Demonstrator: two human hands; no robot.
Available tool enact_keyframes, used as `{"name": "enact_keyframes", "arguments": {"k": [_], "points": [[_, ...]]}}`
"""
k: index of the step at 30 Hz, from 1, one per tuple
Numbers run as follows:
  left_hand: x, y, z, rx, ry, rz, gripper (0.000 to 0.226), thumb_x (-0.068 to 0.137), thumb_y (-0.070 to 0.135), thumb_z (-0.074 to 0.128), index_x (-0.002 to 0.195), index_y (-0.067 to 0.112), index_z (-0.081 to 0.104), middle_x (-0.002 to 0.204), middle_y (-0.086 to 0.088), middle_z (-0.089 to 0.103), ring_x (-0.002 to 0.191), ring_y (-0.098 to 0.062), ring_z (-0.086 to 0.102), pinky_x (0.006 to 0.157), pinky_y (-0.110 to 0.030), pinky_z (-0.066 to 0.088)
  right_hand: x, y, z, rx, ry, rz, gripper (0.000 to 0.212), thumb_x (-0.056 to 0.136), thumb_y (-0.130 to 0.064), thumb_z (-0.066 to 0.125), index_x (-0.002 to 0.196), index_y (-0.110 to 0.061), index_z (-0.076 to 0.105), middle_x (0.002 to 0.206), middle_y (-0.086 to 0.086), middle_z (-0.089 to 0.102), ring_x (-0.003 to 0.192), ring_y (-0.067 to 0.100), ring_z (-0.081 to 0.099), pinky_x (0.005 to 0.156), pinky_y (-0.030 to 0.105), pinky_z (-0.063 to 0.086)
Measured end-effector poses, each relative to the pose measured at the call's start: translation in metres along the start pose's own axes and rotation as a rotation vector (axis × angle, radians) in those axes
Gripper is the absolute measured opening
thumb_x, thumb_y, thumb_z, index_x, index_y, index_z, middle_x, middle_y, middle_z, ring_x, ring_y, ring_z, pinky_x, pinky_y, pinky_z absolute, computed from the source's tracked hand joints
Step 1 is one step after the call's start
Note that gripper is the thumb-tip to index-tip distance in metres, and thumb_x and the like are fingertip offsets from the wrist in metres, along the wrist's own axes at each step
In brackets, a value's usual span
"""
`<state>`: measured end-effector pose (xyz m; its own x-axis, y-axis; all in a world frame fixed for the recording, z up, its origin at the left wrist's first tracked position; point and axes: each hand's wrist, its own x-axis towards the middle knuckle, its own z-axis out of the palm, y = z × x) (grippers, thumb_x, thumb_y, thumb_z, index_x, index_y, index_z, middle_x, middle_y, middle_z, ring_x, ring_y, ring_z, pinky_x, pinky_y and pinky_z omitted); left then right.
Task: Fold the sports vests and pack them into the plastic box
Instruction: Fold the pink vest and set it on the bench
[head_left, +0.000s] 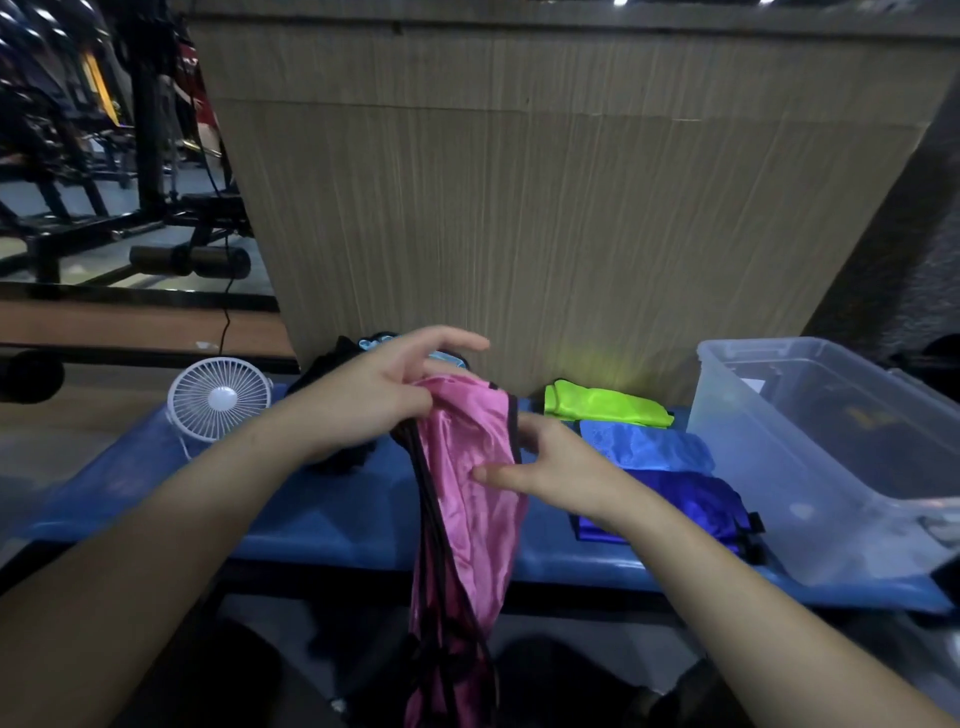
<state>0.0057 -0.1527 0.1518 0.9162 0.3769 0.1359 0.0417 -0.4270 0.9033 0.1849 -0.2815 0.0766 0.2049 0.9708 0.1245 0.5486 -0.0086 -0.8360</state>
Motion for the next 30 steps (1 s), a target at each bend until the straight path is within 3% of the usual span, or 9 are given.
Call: {"name": "enact_keyframes", "arguments": {"k": [3, 9, 13, 17, 19, 21, 25, 28, 30], "points": [[-0.002, 0.008, -0.014, -0.016, 0.025, 0.025, 0.067, 0.082, -0.031, 0.037, 0.13, 0.014, 0.053, 0.118, -0.007, 0.072, 0.096, -0.012, 0.07, 0.072, -0.021, 0.054, 0.001, 0.01, 0.003, 0.022, -0.075, 0.032, 0.032, 0.077, -0.032, 0.079, 0.099, -0.013, 0.065, 0.095, 0.019, 0.067, 0.082, 0.015, 0.058, 0.083, 0.054, 0.051], [-0.011, 0.011, -0.041, 0.155, 0.117, 0.094, 0.042, 0.085, -0.021, 0.051, 0.106, 0.016, 0.056, 0.119, -0.005, 0.071, 0.113, -0.021, 0.067, 0.097, -0.051, 0.054, -0.001, 0.022, -0.001, -0.077, -0.136, 0.011, 0.015, 0.082, -0.013, 0.074, 0.08, -0.022, 0.062, 0.074, -0.005, 0.055, 0.069, 0.009, 0.05, 0.067, 0.034, 0.042], [-0.013, 0.009, -0.05, 0.352, 0.171, 0.118, 0.035, 0.075, -0.006, 0.053, 0.084, 0.027, 0.05, 0.108, -0.019, 0.065, 0.106, -0.032, 0.064, 0.094, -0.06, 0.049, 0.001, 0.029, -0.009, -0.111, -0.046, 0.003, 0.02, 0.087, -0.01, 0.073, 0.076, -0.02, 0.06, 0.072, -0.009, 0.054, 0.066, 0.003, 0.048, 0.067, 0.025, 0.04], [-0.013, 0.004, -0.057, 0.462, 0.213, 0.143, 0.03, 0.072, -0.001, 0.053, 0.071, 0.028, 0.044, 0.084, -0.018, 0.056, 0.09, -0.041, 0.057, 0.077, -0.052, 0.046, 0.001, 0.03, -0.02, 0.057, 0.058, 0.023, 0.018, 0.088, -0.007, 0.074, 0.081, -0.012, 0.058, 0.071, -0.009, 0.054, 0.068, 0.006, 0.048, 0.065, 0.021, 0.039], [-0.012, 0.002, -0.063, 0.485, 0.212, 0.139, 0.037, 0.079, -0.009, 0.055, 0.069, 0.026, 0.05, 0.088, -0.018, 0.063, 0.093, -0.041, 0.061, 0.086, -0.058, 0.05, 0.002, 0.028, -0.024, 0.081, 0.115, 0.022, 0.022, 0.087, -0.006, 0.074, 0.081, -0.013, 0.054, 0.065, -0.016, 0.053, 0.062, 0.002, 0.047, 0.059, 0.018, 0.037], [-0.012, 0.003, -0.067, 0.513, 0.194, 0.114, 0.042, 0.08, -0.013, 0.052, 0.067, 0.026, 0.061, 0.094, -0.009, 0.07, 0.097, -0.03, 0.065, 0.095, -0.056, 0.049, 0.004, 0.025, -0.026, 0.072, 0.164, 0.013, 0.023, 0.087, -0.005, 0.074, 0.082, -0.012, 0.053, 0.059, -0.019, 0.052, 0.056, 0.0, 0.044, 0.054, 0.017, 0.035], [-0.008, 0.011, -0.067, 0.581, 0.204, 0.085, 0.06, 0.082, -0.02, 0.048, 0.068, 0.032, 0.075, 0.102, 0.016, 0.072, 0.101, -0.004, 0.065, 0.097, -0.032, 0.049, 0.009, 0.015, -0.029, 0.118, 0.191, 0.003, 0.013, 0.088, -0.005, 0.073, 0.086, -0.009, 0.061, 0.067, -0.004, 0.058, 0.059, 0.008, 0.048, 0.054, 0.022, 0.037], [-0.004, 0.017, -0.066, 0.614, 0.239, 0.089, 0.063, 0.086, -0.016, 0.046, 0.083, 0.04, 0.074, 0.106, 0.021, 0.069, 0.099, 0.004, 0.062, 0.089, -0.017, 0.047, 0.009, 0.004, -0.031, 0.09, 0.182, -0.017, 0.013, 0.093, -0.008, 0.068, 0.081, -0.013, 0.066, 0.063, -0.012, 0.059, 0.056, 0.002, 0.049, 0.054, 0.019, 0.04], [-0.004, 0.021, -0.066, 0.599, 0.269, 0.11, 0.063, 0.087, -0.014, 0.047, 0.09, 0.044, 0.073, 0.108, 0.024, 0.068, 0.102, 0.004, 0.061, 0.091, -0.02, 0.046, 0.007, -0.004, -0.032, 0.09, 0.184, -0.009, 0.021, 0.095, -0.013, 0.067, 0.075, -0.021, 0.065, 0.058, -0.012, 0.057, 0.055, 0.004, 0.048, 0.053, 0.025, 0.04]]}}
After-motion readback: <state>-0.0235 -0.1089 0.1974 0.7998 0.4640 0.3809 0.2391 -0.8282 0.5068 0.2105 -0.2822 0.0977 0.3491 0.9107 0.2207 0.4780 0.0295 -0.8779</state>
